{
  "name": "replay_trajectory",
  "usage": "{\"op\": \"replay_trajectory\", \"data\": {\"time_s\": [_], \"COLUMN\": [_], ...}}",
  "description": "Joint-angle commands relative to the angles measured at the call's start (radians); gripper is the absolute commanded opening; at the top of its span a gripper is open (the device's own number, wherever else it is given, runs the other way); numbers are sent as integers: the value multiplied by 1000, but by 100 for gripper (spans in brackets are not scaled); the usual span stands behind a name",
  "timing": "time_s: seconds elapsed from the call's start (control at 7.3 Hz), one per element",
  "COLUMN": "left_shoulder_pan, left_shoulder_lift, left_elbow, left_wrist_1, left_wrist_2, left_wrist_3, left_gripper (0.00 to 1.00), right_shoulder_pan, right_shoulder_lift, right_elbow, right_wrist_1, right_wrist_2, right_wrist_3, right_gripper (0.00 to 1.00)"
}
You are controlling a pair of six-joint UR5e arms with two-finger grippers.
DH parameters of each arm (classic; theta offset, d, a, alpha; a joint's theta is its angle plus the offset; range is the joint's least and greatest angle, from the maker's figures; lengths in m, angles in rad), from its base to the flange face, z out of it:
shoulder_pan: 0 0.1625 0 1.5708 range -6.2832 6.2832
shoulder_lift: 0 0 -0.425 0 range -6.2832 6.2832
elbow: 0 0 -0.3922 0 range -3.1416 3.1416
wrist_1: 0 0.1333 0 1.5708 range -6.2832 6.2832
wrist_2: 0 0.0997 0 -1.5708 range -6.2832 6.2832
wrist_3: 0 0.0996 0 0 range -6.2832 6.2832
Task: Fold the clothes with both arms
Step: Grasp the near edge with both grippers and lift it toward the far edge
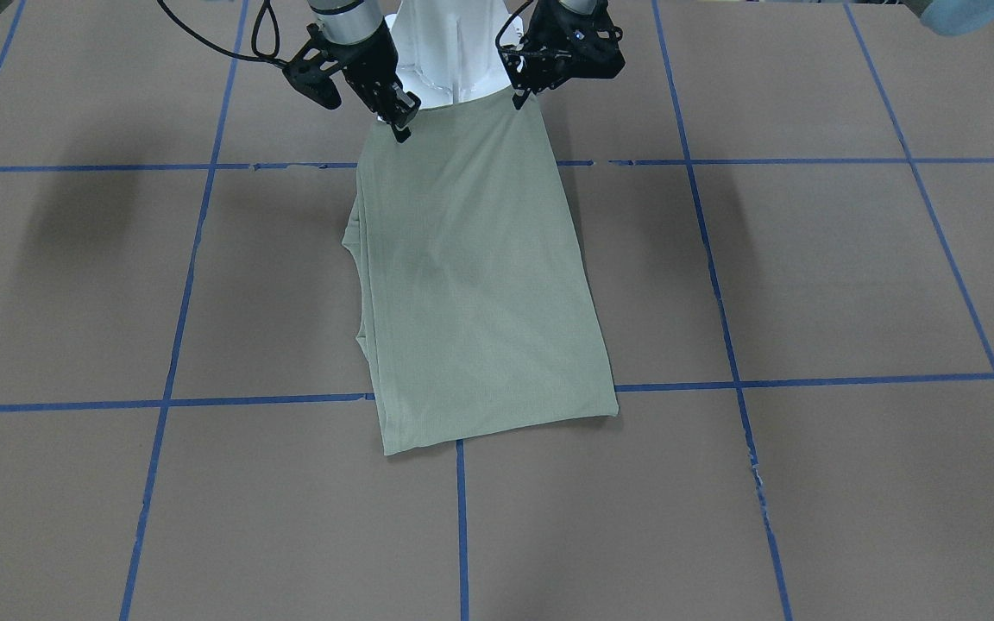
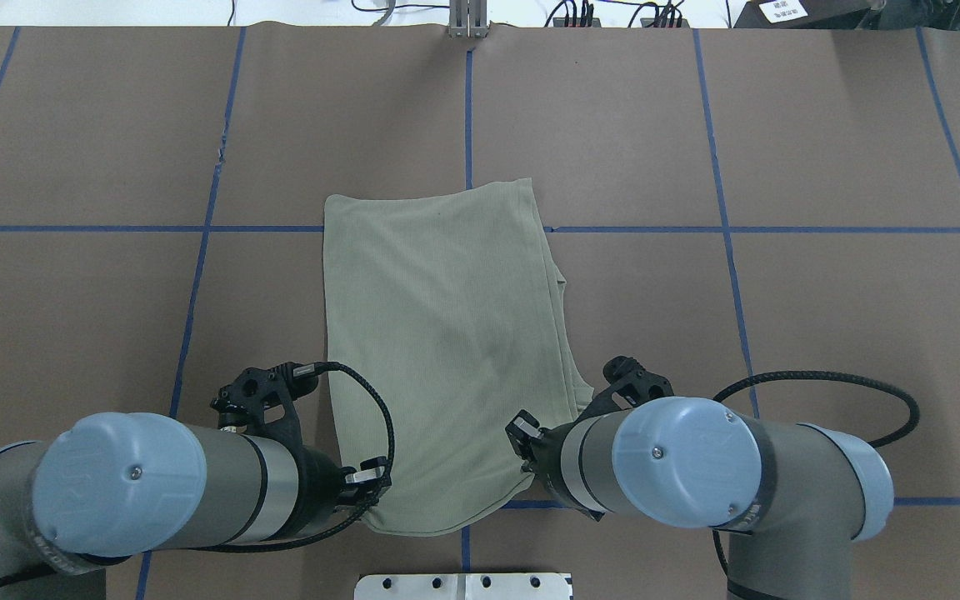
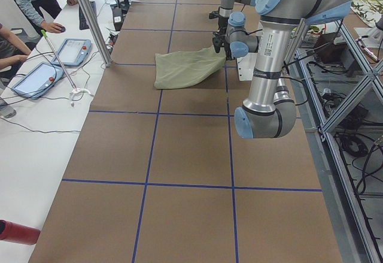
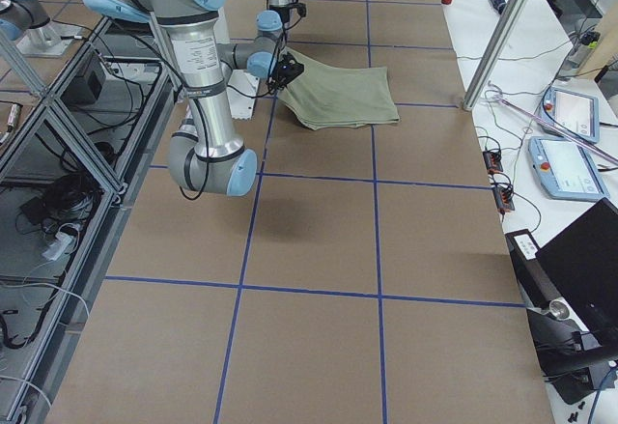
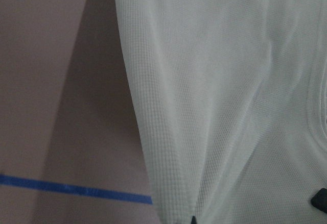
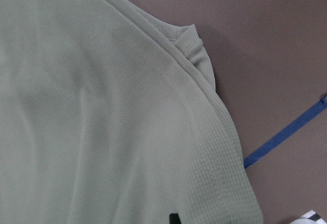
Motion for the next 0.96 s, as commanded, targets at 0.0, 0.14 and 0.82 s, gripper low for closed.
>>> {"op": "replay_trajectory", "data": {"time_s": [0.0,0.14,0.82], "left_shoulder_pan": [10,-4,-269], "left_shoulder_lift": [-3,-7,-151], "left_elbow": [-34,-27,232], "left_wrist_1": [46,46,29], "left_wrist_2": [-3,-3,0], "left_wrist_3": [-8,-8,14], "left_gripper": [0,0,0], "right_shoulder_pan": [-5,30,237], "right_shoulder_lift": [-1,11,225], "right_elbow": [6,-18,-275], "right_wrist_1": [4,7,53], "right_wrist_2": [-16,-27,-41], "right_wrist_3": [-5,-17,-219], "right_gripper": [0,0,0]}}
